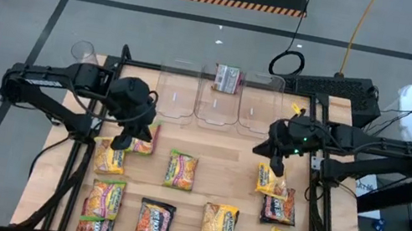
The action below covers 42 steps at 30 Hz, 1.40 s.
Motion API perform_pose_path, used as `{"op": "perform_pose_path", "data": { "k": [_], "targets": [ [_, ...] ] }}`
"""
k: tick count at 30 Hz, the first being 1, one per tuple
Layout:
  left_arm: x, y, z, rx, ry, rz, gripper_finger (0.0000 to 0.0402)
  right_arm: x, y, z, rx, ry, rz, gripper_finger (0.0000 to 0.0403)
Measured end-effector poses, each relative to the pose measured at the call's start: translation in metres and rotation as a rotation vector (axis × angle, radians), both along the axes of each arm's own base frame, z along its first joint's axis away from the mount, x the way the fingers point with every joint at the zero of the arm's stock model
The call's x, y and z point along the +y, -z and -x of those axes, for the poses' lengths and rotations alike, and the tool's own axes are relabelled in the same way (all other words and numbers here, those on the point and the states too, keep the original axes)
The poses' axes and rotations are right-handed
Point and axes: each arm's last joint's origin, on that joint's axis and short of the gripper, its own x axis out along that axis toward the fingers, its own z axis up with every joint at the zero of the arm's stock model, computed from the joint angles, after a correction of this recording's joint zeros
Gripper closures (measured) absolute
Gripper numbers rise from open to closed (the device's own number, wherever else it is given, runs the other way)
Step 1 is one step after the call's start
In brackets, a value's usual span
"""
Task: Sort Maruchan noodles
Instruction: Put the yellow noodle pack into the right transparent bin
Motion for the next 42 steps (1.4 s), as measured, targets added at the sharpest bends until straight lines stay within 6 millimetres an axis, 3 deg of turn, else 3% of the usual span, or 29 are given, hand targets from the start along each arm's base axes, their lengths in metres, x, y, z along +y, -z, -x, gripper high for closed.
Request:
{"op": "perform_pose_path", "data": {
  "k": [8, 19, 32, 42],
  "targets": [
    [-0.002, 0.000, 0.000, 0.000, 0.006, 0.002, 0.0355, 0.021, 0.014, -0.013, 0.129, -0.142, -0.194, 0.0335],
    [-0.002, 0.000, -0.001, -0.003, 0.006, 0.001, 0.0355, 0.052, 0.052, -0.045, 0.357, -0.256, -0.332, 0.0332],
    [-0.002, 0.000, -0.001, -0.005, 0.006, 0.001, 0.0355, 0.074, 0.088, -0.081, 0.406, -0.352, -0.380, 0.0332],
    [-0.002, 0.000, -0.001, 0.000, -0.006, 0.010, 0.0355, 0.078, 0.115, -0.092, 0.492, -0.354, -0.355, 0.0332]
  ]
}}
